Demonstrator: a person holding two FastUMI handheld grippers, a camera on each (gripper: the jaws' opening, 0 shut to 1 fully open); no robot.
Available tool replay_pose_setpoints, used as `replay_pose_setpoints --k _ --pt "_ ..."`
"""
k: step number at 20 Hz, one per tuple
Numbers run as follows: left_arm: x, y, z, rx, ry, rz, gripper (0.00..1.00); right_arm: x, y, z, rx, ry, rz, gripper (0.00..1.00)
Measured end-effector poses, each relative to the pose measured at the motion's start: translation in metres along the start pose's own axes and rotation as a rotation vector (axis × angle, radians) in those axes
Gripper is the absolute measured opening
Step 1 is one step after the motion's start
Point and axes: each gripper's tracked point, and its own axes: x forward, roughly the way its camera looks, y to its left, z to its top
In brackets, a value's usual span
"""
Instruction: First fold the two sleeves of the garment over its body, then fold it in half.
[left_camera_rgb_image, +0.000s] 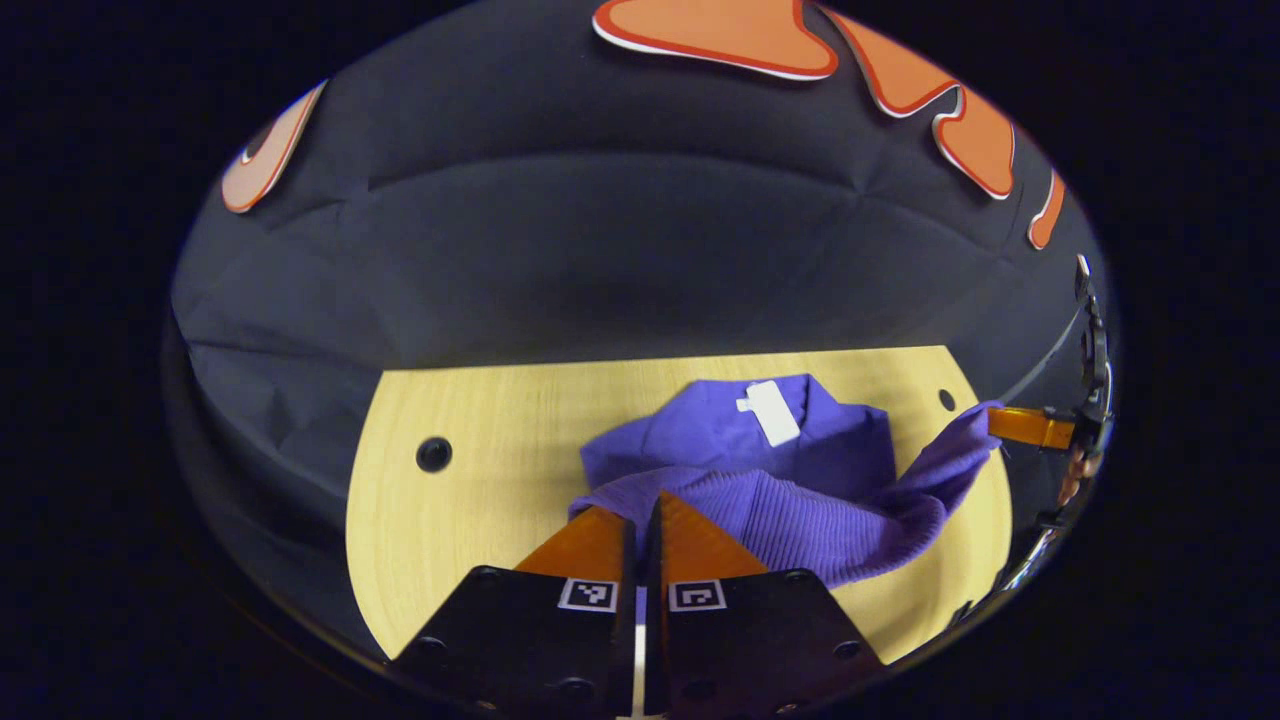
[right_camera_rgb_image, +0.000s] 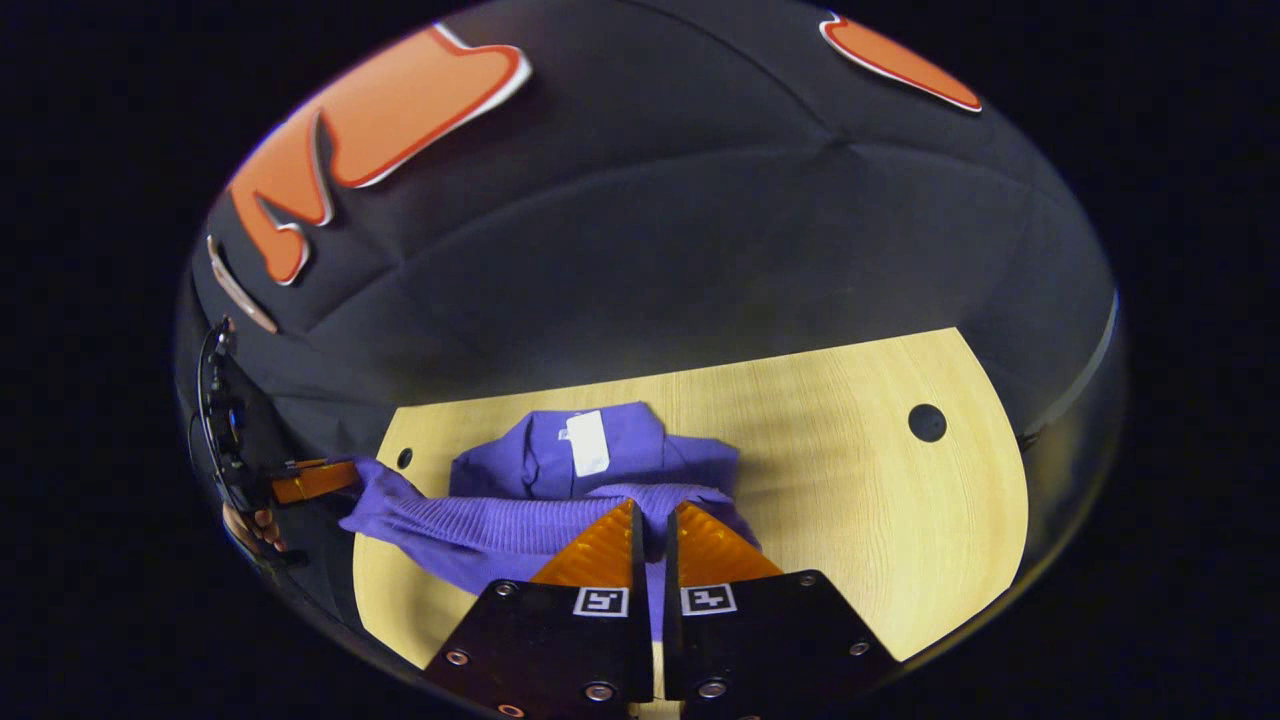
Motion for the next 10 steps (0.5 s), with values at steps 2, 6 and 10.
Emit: replay_pose_setpoints --k 2,6,10 --pt "0.018 -0.001 0.011 0.007 -0.049 0.023 0.06 0.023 -0.006 0.009 0.017 -0.004 -0.005 0.05" --pt "0.052 -0.002 0.022 -0.037 -0.106 0.059 0.13 0.066 -0.01 0.015 0.053 -0.033 -0.023 0.05" --pt "0.061 -0.008 0.054 -0.092 -0.266 0.052 0.18 0.072 -0.013 0.039 0.1 -0.125 -0.02 0.14"
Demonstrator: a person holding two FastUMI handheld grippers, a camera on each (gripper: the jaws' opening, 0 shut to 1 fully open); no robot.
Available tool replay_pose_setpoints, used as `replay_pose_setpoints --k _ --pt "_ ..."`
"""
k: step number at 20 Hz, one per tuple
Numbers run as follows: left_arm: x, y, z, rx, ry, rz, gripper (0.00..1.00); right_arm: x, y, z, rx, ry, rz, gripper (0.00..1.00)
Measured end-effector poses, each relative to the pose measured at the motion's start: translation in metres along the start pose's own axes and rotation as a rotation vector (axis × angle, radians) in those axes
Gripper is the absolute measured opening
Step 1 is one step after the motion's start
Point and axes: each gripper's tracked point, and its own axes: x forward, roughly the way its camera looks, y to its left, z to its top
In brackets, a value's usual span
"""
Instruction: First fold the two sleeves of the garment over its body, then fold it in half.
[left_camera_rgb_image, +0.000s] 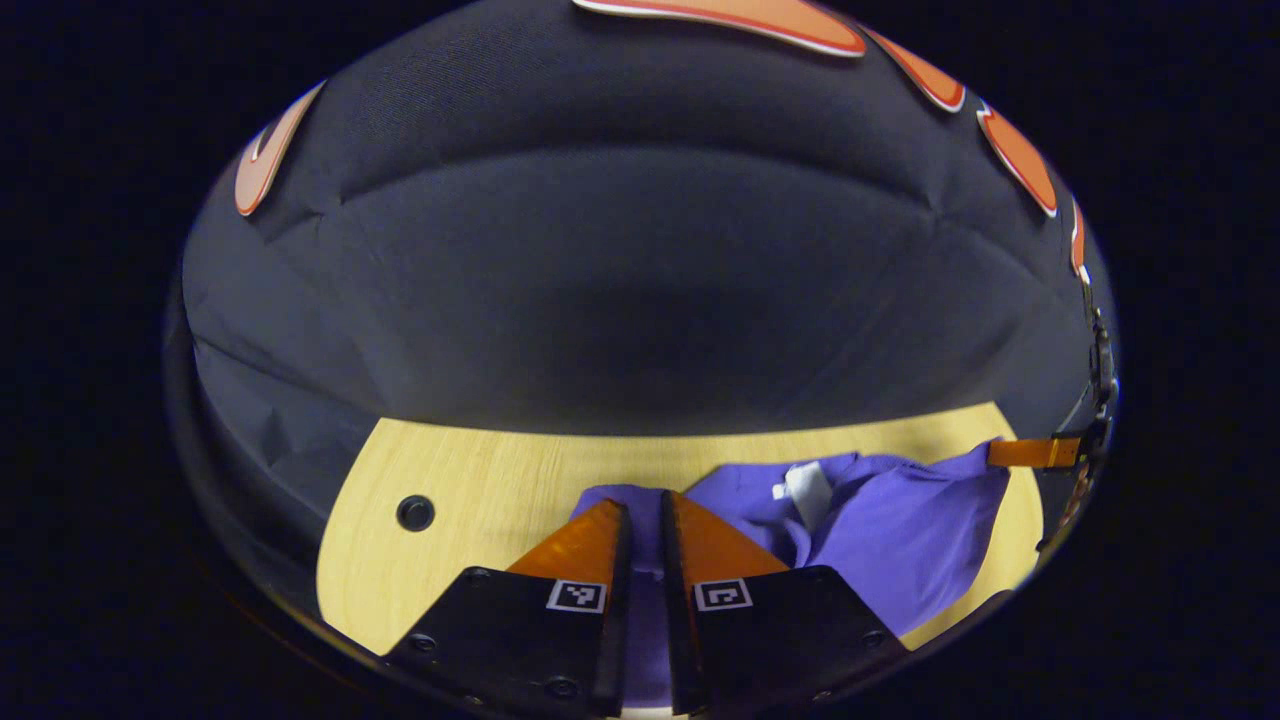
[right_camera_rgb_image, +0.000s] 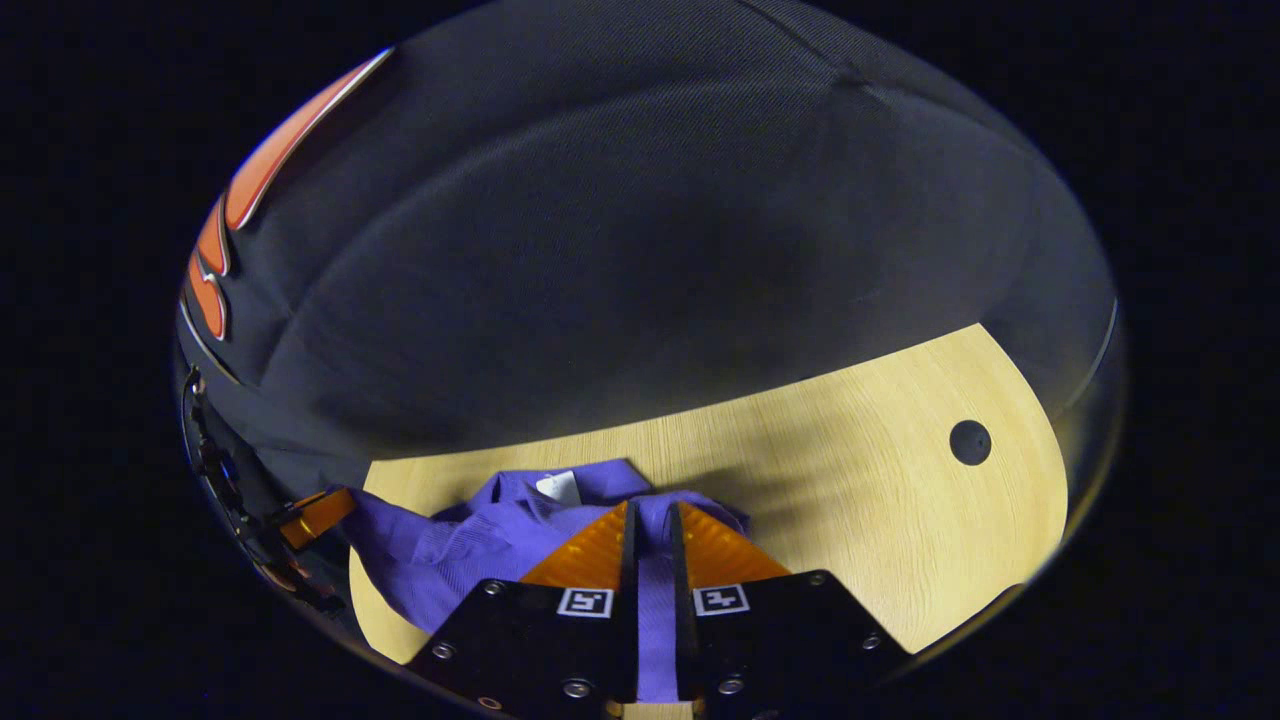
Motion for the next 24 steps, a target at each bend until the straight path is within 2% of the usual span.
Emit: replay_pose_setpoints --k 1,2,3,6,7,8,9,11,12,13,14,15,16,17,18,20,24 --pt "0.0 0.0 0.012 0.009 -0.039 -0.009 0.27 0.0 -0.002 0.012 0.012 -0.027 -0.003 0.17" --pt "-0.003 0.004 0.02 0.021 -0.067 0.003 0.31 -0.006 -0.005 0.018 0.021 -0.052 -0.01 0.19" --pt "-0.004 0.003 0.024 0.032 -0.088 -0.003 0.42 -0.008 -0.008 0.022 0.019 -0.064 -0.017 0.24" --pt "-0.011 0.005 0.033 0.036 -0.118 0.008 0.48 -0.018 -0.016 0.023 -0.008 -0.068 -0.036 0.26" --pt "-0.012 0.004 0.033 0.032 -0.119 0.007 0.51 -0.02 -0.016 0.025 -0.021 -0.077 -0.036 0.17" --pt "-0.016 0.008 0.034 0.022 -0.124 0.021 0.52 -0.026 -0.018 0.024 -0.036 -0.091 -0.043 0.28" --pt "-0.023 0.01 0.037 0.008 -0.135 0.021 0.57 -0.033 -0.019 0.025 -0.057 -0.11 -0.049 0.29" --pt "-0.038 0.015 0.044 -0.026 -0.171 0.024 0.65 -0.044 -0.013 0.025 -0.097 -0.144 -0.055 0.39" --pt "-0.05 0.019 0.049 -0.037 -0.188 0.026 0.67 -0.058 -0.013 0.029 -0.114 -0.166 -0.058 0.48" --pt "-0.06 0.021 0.053 -0.041 -0.204 0.034 0.71 -0.071 -0.009 0.035 -0.135 -0.193 -0.058 0.52" --pt "-0.074 0.024 0.057 -0.036 -0.225 0.041 0.73 -0.086 -0.005 0.04 -0.151 -0.217 -0.062 0.65" --pt "-0.087 0.027 0.062 -0.029 -0.248 0.046 0.8 -0.101 -0.002 0.043 -0.168 -0.245 -0.066 0.7" --pt "-0.103 0.029 0.067 -0.019 -0.277 0.05 0.82 -0.117 0.004 0.045 -0.185 -0.277 -0.071 0.82" --pt "-0.12 0.03 0.073 -0.013 -0.305 0.054 0.85 -0.132 0.009 0.048 -0.204 -0.312 -0.069 0.77" --pt "-0.138 0.028 0.078 -0.008 -0.336 0.057 0.85 -0.145 0.015 0.051 -0.226 -0.344 -0.076 0.92" --pt "-0.172 0.026 0.087 -0.009 -0.387 0.055 0.85 -0.175 0.023 0.053 -0.27 -0.402 -0.087 0.95" --pt "-0.233 0.023 0.093 0.012 -0.481 0.058 0.88 -0.234 0.044 0.05 -0.328 -0.498 -0.082 0.95"
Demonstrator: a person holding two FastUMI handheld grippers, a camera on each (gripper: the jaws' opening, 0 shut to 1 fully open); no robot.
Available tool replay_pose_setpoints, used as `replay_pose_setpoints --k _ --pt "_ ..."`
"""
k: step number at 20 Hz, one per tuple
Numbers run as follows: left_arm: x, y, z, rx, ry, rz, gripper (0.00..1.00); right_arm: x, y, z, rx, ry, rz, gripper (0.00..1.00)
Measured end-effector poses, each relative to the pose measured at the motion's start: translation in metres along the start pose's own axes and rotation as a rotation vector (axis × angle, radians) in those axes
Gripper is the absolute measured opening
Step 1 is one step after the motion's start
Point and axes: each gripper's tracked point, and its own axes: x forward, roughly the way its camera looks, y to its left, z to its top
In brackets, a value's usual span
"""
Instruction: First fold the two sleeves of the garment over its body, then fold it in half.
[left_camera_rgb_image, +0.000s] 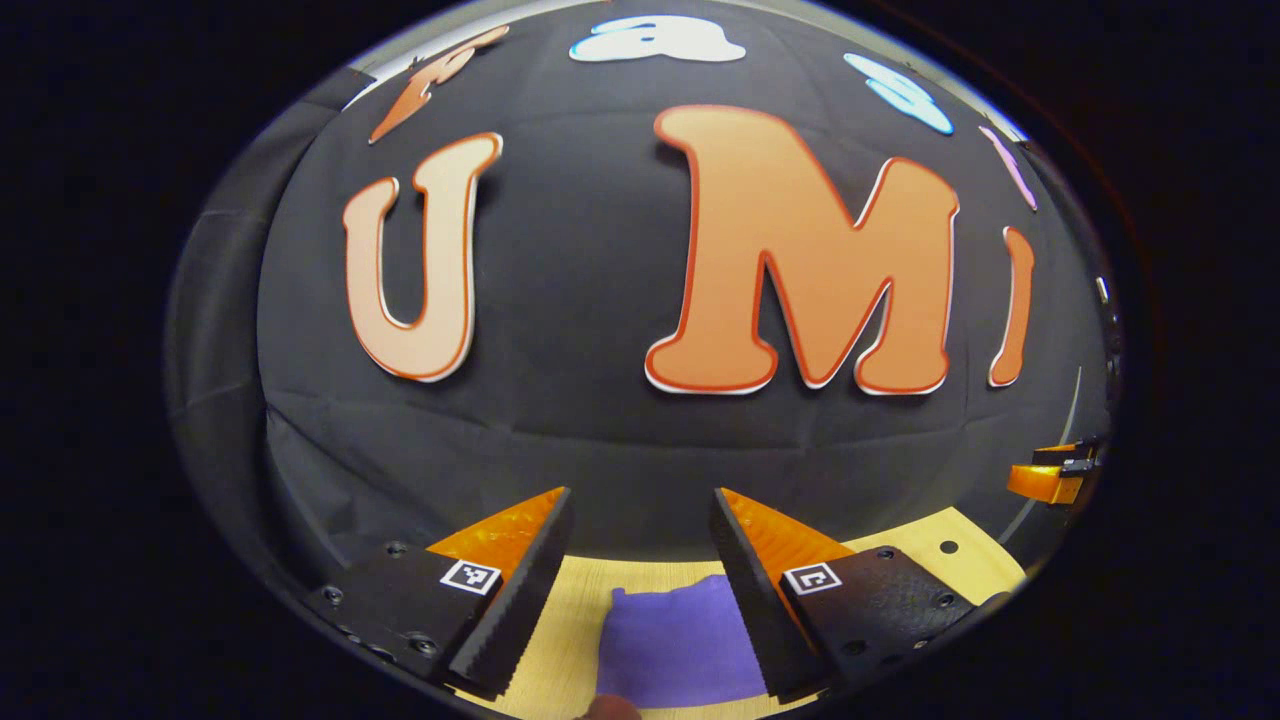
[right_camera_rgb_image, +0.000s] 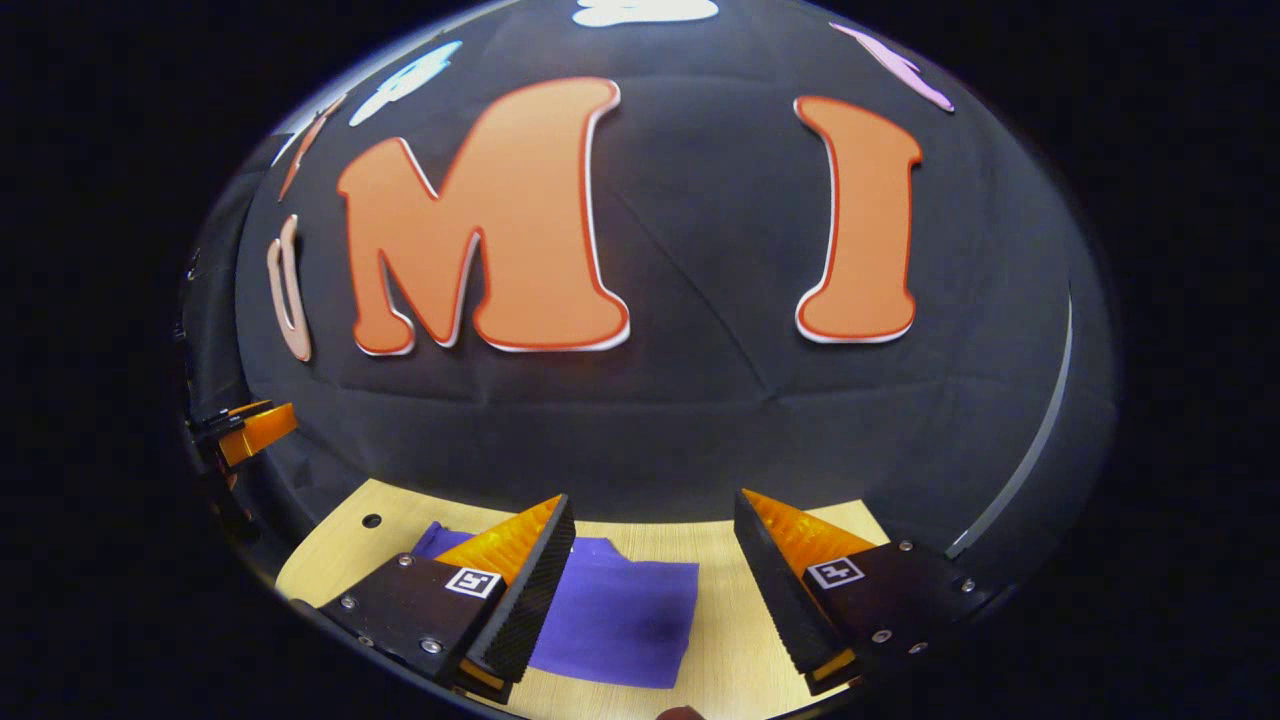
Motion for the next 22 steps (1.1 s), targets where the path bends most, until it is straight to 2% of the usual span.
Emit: replay_pose_setpoints --k 1,2,4,5,9,14,17,22 --pt "-0.013 0.002 0.006 0.003 -0.018 0.006 0.88 -0.014 0.001 0.01 -0.016 -0.034 -0.007 0.95" --pt "-0.025 0.003 0.01 -0.004 -0.034 0.011 0.87 -0.029 0.003 0.018 -0.03 -0.063 -0.018 1.0" --pt "-0.046 0.005 0.016 -0.028 -0.057 0.013 0.87 -0.055 0.005 0.032 -0.054 -0.121 -0.03 1.0" --pt "-0.058 0.008 0.016 -0.033 -0.063 0.019 0.88 -0.067 0.008 0.037 -0.063 -0.144 -0.033 0.95" --pt "-0.095 0.01 0.014 -0.053 -0.086 0.022 0.87 -0.095 0.019 0.037 -0.101 -0.204 -0.051 0.95" --pt "-0.128 0.011 0.008 -0.125 -0.111 0.02 0.88 -0.13 0.034 0.016 -0.082 -0.221 -0.042 0.95" --pt "-0.138 0.018 0.0 -0.095 -0.112 0.021 0.92 -0.138 0.041 0.003 -0.076 -0.211 -0.037 0.95" --pt "-0.157 0.008 -0.018 -0.043 -0.117 0.016 0.92 -0.15 0.039 -0.005 -0.08 -0.211 -0.058 0.95"
